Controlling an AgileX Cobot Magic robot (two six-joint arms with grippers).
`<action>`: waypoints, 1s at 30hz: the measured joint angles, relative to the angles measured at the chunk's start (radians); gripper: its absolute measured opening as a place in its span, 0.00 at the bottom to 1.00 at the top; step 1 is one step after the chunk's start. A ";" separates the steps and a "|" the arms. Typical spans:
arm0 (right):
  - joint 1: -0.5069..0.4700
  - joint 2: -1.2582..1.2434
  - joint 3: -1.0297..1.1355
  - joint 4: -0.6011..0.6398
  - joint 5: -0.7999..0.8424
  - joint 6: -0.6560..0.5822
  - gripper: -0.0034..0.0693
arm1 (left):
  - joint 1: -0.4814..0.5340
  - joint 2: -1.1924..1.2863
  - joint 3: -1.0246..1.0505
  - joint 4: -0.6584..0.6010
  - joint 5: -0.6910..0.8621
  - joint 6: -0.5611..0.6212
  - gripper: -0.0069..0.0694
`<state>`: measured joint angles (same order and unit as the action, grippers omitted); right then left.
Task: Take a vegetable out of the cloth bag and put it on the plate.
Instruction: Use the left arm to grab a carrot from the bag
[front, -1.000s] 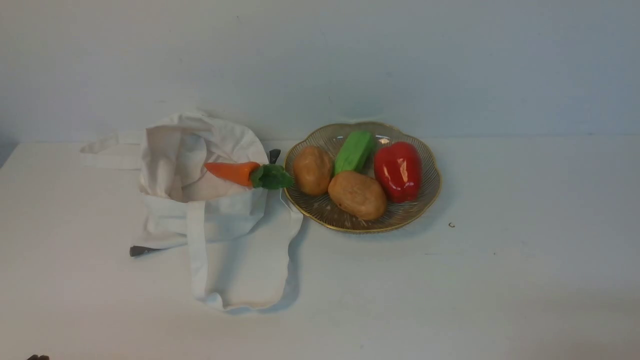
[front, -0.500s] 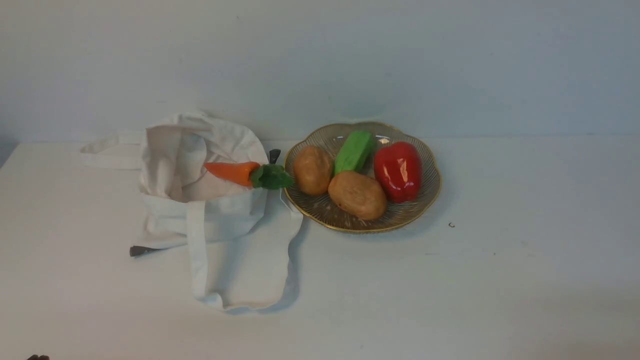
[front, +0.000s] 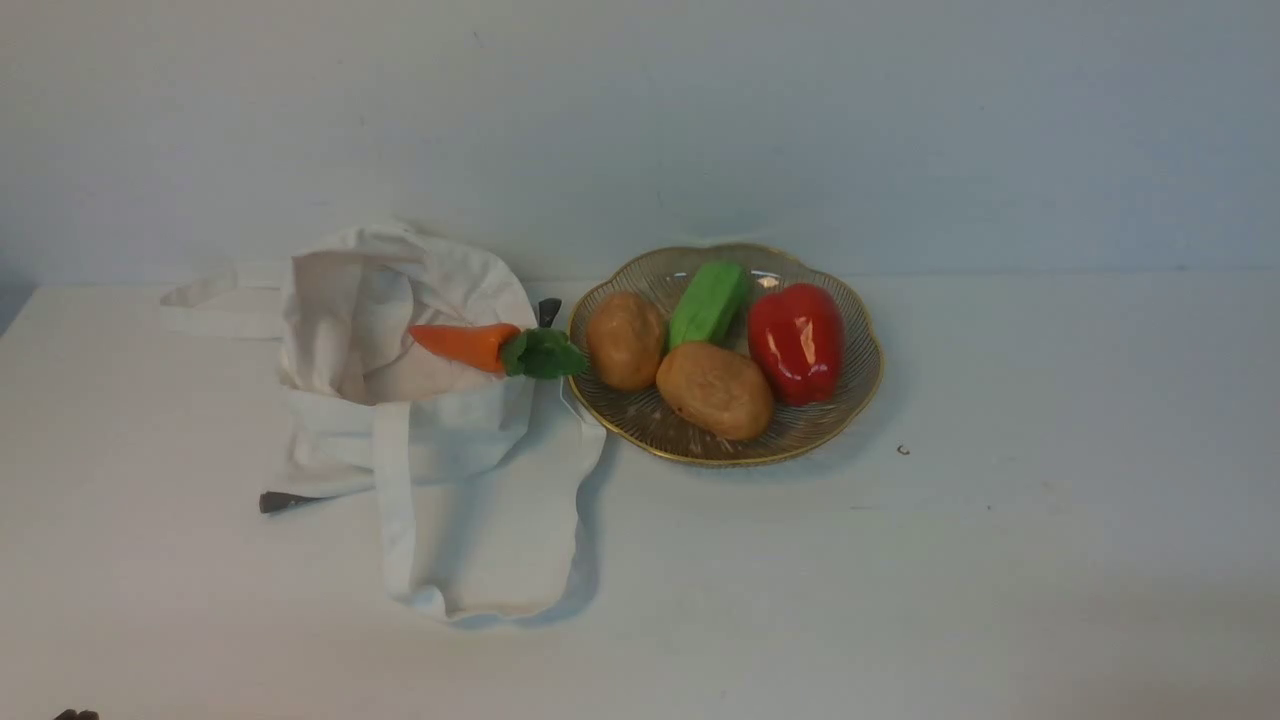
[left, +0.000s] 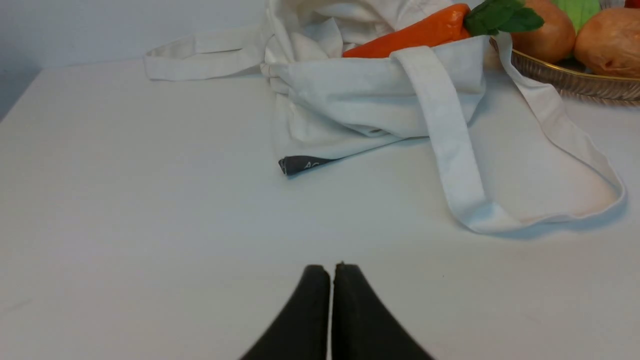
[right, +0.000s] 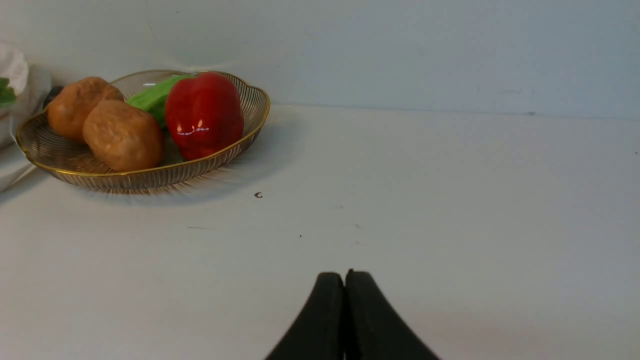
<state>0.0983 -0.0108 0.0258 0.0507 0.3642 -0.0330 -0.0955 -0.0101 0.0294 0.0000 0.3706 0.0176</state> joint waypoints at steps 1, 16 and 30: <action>0.000 0.000 0.000 0.000 0.000 0.000 0.03 | 0.000 0.000 0.000 0.000 -0.001 0.000 0.08; 0.000 0.000 0.000 0.000 0.000 0.000 0.03 | 0.000 0.000 0.000 -0.848 -0.079 -0.324 0.08; 0.000 0.000 0.000 0.000 0.000 0.000 0.03 | 0.000 0.448 -0.561 -0.738 0.356 0.203 0.08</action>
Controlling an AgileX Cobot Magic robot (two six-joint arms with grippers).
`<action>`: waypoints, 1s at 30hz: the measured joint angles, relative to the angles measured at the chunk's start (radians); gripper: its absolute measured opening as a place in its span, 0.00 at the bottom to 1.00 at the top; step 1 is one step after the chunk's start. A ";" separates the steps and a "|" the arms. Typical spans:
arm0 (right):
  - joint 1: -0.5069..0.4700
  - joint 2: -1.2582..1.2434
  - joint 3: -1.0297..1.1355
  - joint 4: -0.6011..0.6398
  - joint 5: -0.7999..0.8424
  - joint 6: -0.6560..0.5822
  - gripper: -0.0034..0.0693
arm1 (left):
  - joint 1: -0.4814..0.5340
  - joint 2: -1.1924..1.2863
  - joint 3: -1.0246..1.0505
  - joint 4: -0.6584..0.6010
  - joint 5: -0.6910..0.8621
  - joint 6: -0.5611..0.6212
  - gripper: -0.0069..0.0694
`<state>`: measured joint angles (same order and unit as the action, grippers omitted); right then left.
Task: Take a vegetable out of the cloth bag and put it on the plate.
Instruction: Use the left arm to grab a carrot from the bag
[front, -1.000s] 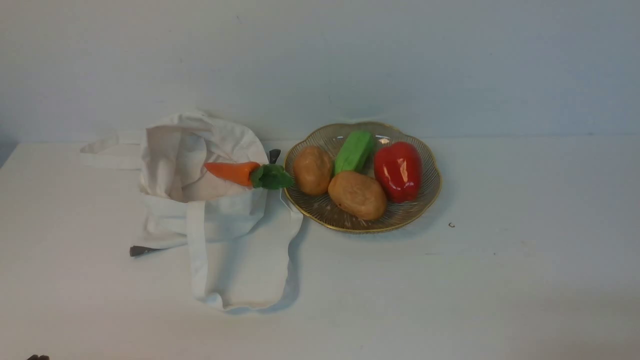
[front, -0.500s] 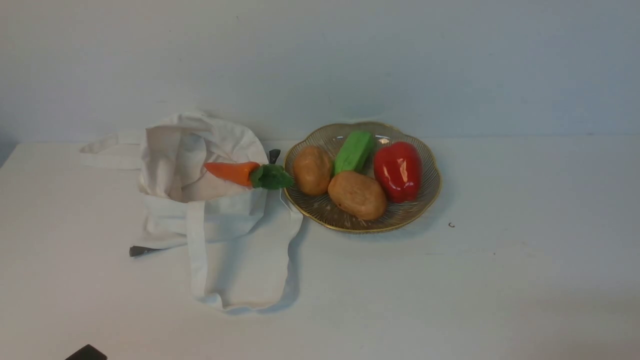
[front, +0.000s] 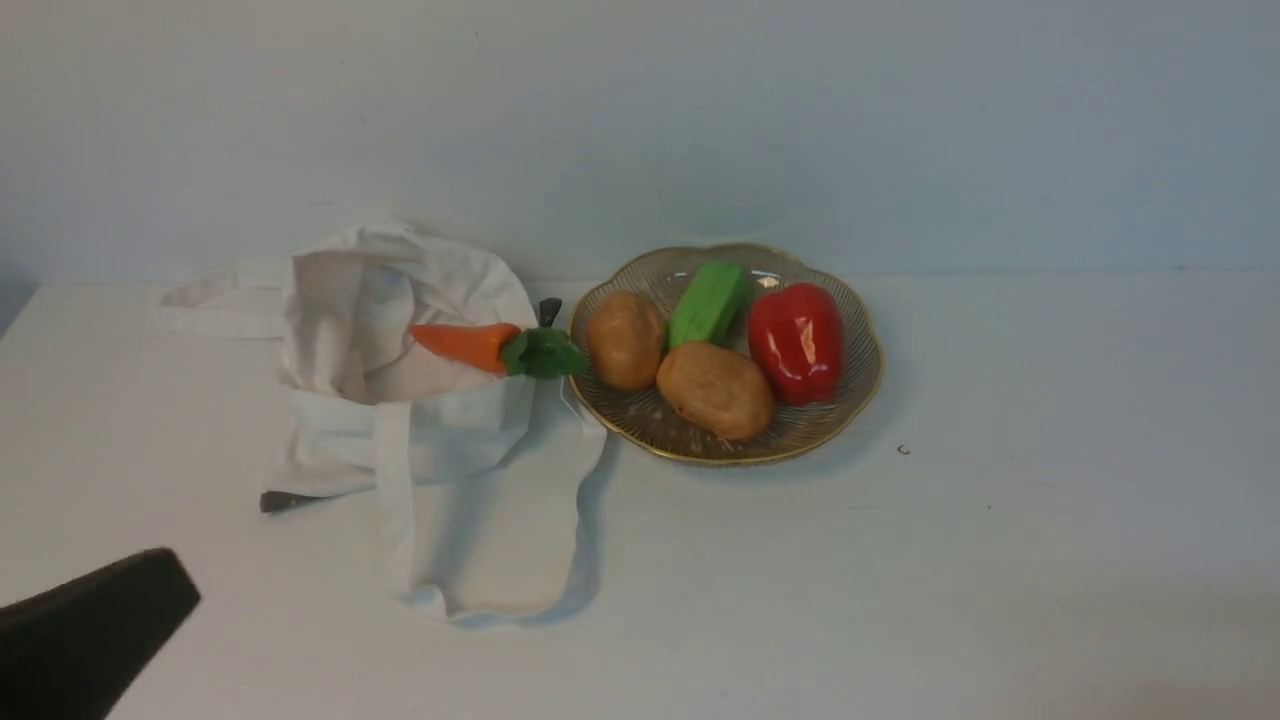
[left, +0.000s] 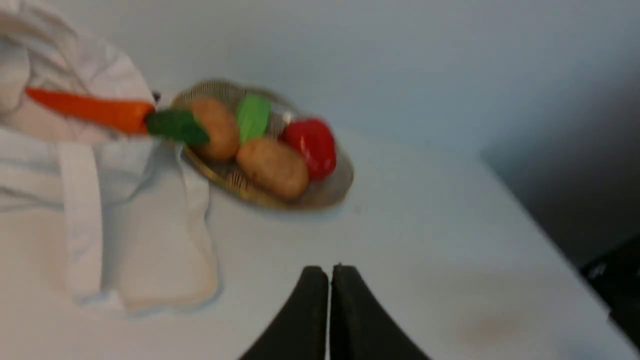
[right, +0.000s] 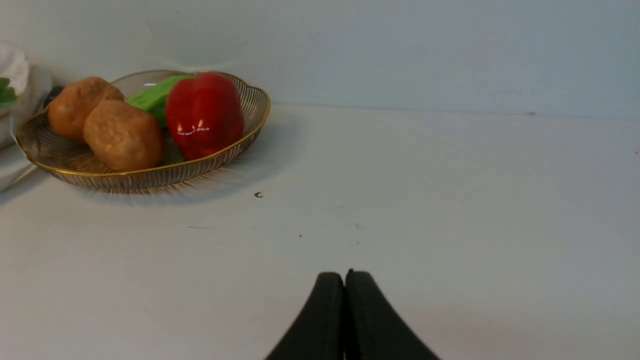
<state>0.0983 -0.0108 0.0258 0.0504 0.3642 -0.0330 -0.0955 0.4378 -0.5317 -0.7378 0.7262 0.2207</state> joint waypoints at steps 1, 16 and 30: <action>0.000 0.000 0.000 0.000 0.000 0.000 0.03 | 0.000 0.046 -0.036 0.021 0.037 0.009 0.08; 0.000 0.000 0.000 0.000 0.000 0.000 0.03 | 0.000 1.001 -0.602 0.140 0.467 0.353 0.08; 0.000 0.000 0.000 0.000 0.000 0.000 0.03 | -0.220 1.344 -1.004 0.548 0.425 0.312 0.08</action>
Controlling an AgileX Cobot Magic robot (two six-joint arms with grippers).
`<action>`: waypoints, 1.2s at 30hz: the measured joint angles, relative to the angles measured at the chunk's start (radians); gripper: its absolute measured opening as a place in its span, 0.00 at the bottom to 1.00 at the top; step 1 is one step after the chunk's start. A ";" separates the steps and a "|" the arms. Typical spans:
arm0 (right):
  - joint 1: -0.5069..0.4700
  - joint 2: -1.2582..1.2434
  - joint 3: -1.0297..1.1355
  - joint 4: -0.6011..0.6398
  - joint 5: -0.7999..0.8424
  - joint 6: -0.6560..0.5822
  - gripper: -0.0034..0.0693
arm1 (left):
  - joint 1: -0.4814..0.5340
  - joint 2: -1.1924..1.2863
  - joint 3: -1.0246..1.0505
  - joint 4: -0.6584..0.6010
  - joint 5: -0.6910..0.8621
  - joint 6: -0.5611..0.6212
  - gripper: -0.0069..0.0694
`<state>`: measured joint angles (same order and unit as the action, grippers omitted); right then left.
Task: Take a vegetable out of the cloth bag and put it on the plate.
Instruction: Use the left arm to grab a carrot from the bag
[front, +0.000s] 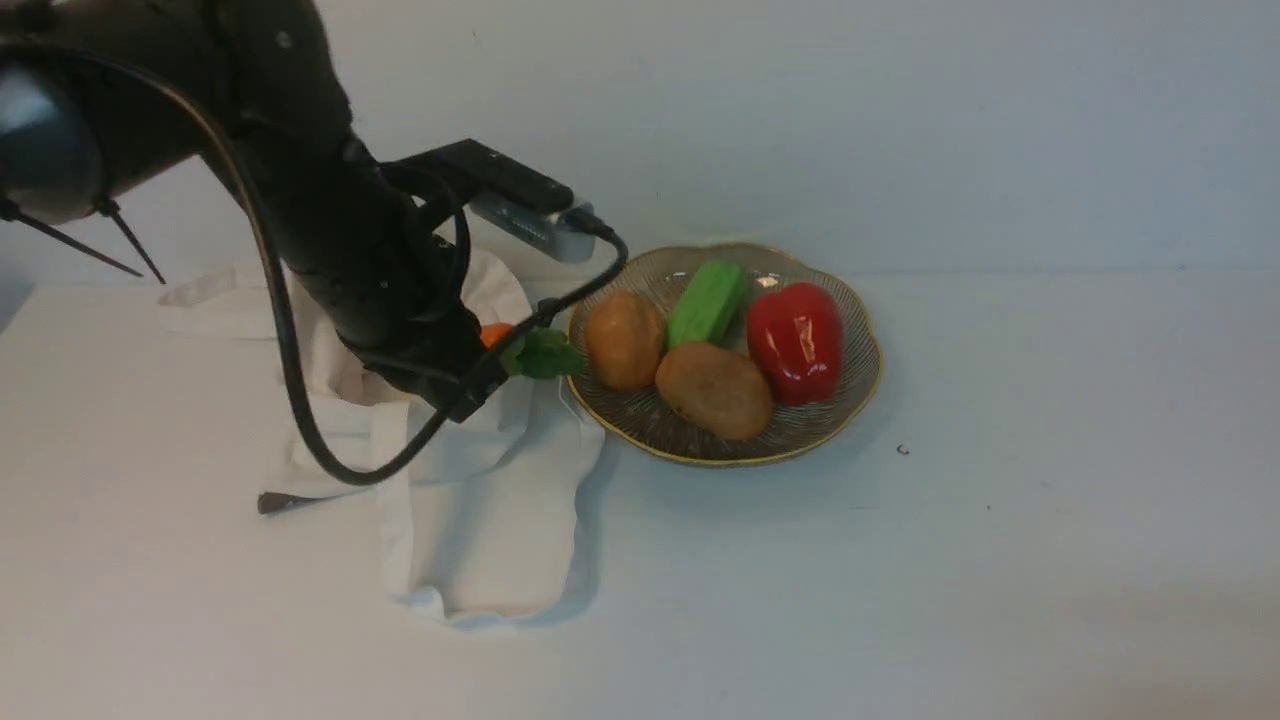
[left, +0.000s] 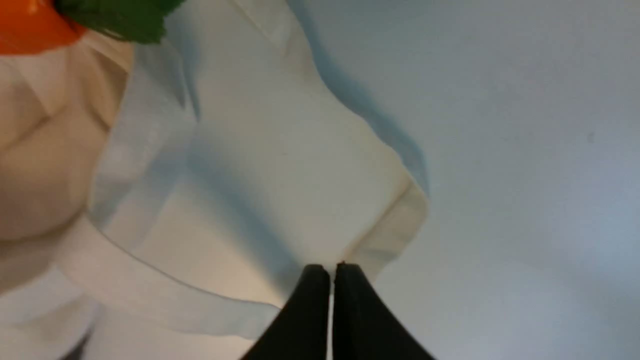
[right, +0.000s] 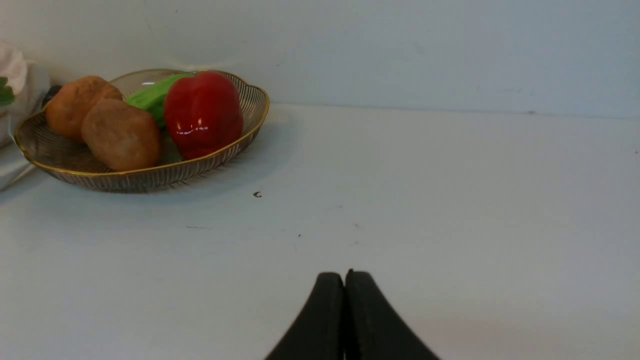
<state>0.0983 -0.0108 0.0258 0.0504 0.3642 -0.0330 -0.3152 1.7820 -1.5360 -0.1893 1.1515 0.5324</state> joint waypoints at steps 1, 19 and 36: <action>0.000 0.000 0.000 0.000 0.000 0.000 0.03 | -0.011 0.001 -0.001 0.040 -0.050 0.006 0.08; 0.000 0.000 0.000 0.000 0.000 0.000 0.03 | -0.013 0.185 -0.002 0.332 -0.434 0.290 0.61; 0.000 0.000 0.000 0.000 0.000 0.000 0.03 | -0.011 0.403 -0.002 0.617 -0.695 0.196 0.68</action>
<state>0.0983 -0.0108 0.0258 0.0504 0.3642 -0.0330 -0.3257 2.1848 -1.5384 0.4276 0.4561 0.7280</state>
